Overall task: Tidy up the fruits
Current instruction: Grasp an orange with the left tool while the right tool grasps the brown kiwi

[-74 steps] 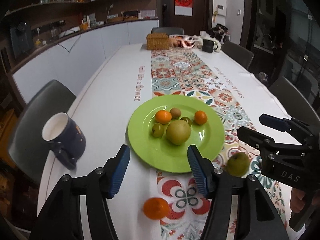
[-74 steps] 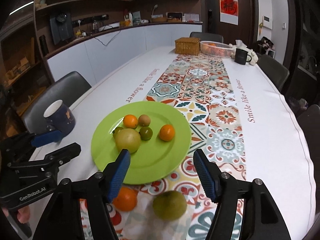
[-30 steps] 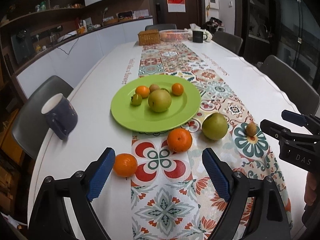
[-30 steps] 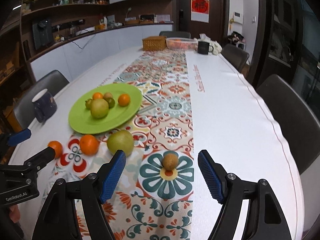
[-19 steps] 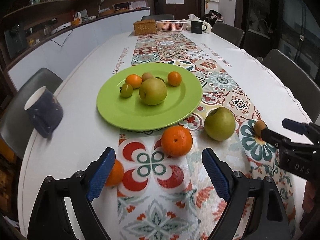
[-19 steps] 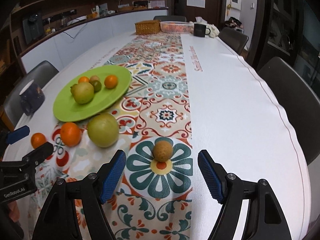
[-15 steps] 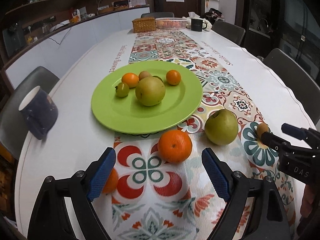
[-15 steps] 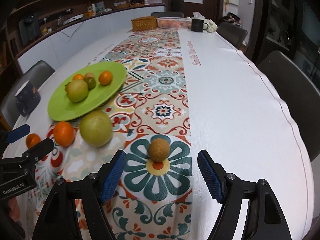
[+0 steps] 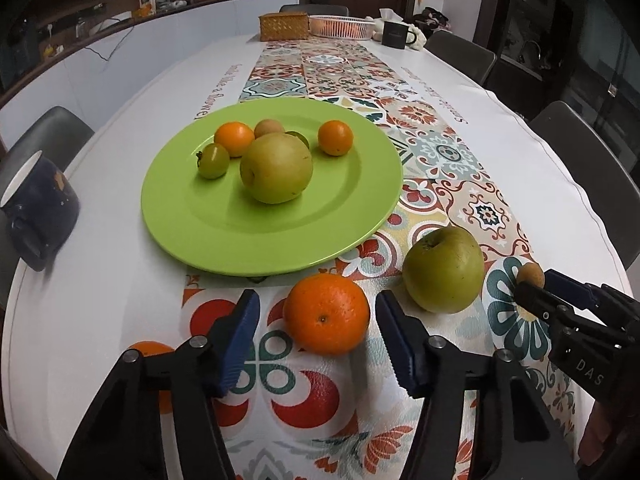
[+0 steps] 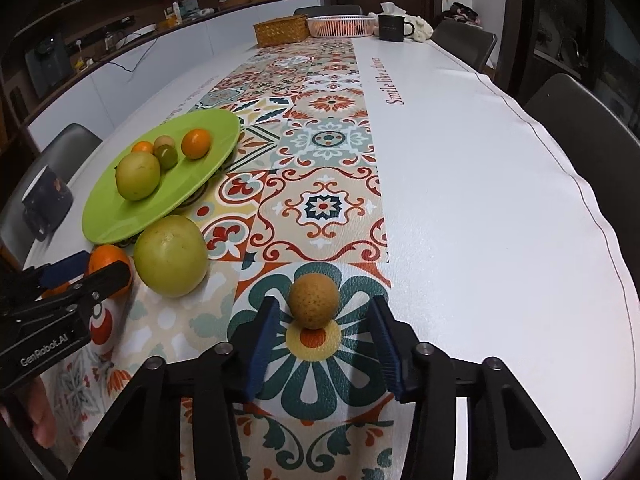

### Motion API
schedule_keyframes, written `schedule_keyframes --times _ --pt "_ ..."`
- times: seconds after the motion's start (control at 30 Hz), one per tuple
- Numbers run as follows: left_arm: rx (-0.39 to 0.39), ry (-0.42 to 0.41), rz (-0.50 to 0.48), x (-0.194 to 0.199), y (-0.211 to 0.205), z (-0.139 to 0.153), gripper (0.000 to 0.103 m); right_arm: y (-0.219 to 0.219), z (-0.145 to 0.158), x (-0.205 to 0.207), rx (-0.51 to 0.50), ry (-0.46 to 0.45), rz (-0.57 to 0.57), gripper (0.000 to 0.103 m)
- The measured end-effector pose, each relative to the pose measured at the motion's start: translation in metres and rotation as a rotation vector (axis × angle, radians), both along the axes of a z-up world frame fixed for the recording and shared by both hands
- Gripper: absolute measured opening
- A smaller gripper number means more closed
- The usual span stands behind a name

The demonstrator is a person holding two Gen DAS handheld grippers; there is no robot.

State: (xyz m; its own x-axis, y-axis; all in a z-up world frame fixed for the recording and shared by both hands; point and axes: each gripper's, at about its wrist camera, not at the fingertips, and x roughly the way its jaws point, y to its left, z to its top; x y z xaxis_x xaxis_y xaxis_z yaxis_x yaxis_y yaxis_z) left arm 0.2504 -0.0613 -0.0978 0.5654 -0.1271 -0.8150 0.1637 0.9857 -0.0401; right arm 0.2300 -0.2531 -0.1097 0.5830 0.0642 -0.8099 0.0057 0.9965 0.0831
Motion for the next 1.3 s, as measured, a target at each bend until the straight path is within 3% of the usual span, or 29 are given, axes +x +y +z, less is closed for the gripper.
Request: schedule_keyframes --times 0.33,0.73,1.3 --pt "-0.019 0.026 -0.015 0.004 -0.002 -0.006 0.043 0.003 -0.001 0.005 0.000 0.003 0.020 0.027" --pt "0.005 -0.024 -0.027 -0.015 0.000 0.016 0.042 0.006 0.016 -0.005 0.001 -0.035 0.035 0.027" --pt "-0.007 -0.157 -0.004 -0.059 0.022 0.078 0.042 0.038 0.074 -0.036 -0.002 -0.168 0.122 0.027"
